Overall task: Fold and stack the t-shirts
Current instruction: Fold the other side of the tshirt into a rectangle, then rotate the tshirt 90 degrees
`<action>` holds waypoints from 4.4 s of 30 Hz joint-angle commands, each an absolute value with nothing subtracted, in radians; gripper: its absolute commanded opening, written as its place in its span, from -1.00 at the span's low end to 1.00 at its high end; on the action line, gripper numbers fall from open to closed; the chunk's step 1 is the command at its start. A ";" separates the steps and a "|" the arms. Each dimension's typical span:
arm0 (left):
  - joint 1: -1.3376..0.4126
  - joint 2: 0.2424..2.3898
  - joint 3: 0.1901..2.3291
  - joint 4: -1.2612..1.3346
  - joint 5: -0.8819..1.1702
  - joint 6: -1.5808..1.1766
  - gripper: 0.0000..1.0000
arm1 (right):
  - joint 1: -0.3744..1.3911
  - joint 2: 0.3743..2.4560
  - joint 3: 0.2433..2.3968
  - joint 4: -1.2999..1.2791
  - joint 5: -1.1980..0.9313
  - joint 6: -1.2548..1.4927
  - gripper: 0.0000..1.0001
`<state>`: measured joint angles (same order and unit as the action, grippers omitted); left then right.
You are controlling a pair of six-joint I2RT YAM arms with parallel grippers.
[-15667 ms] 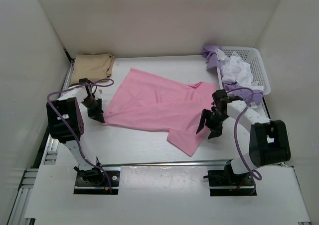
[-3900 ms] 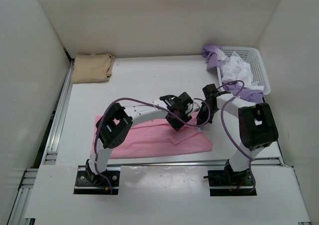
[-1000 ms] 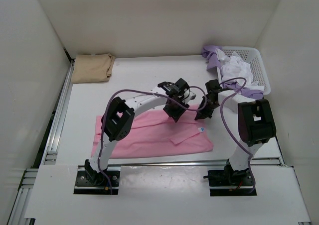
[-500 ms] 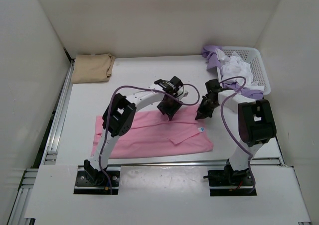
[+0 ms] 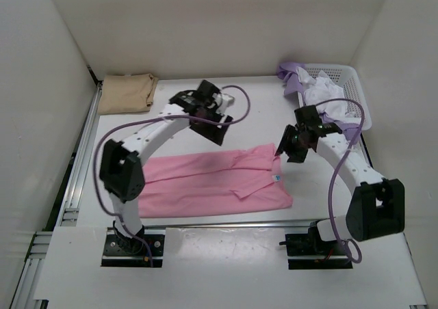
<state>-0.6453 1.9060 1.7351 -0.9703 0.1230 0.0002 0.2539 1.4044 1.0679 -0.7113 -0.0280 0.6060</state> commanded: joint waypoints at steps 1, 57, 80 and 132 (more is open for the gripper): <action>-0.526 1.770 1.573 -0.977 0.049 0.000 0.72 | 0.265 1.318 0.945 -0.824 0.005 0.638 0.15; 0.060 1.643 1.089 -0.968 0.074 0.000 0.72 | 0.239 2.102 1.867 -0.541 -0.120 0.746 0.27; 0.110 1.097 0.937 -0.885 -0.052 0.000 0.81 | 0.847 1.462 0.873 -0.350 0.132 1.426 0.24; -0.673 1.376 0.871 -0.747 0.279 0.000 0.87 | 0.916 1.195 0.548 -0.497 0.055 1.199 0.20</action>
<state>-0.6662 1.3476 0.8894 -0.8249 0.1711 0.0002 0.8829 1.2190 0.5808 -0.4721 0.0254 1.1656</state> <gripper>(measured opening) 0.939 0.599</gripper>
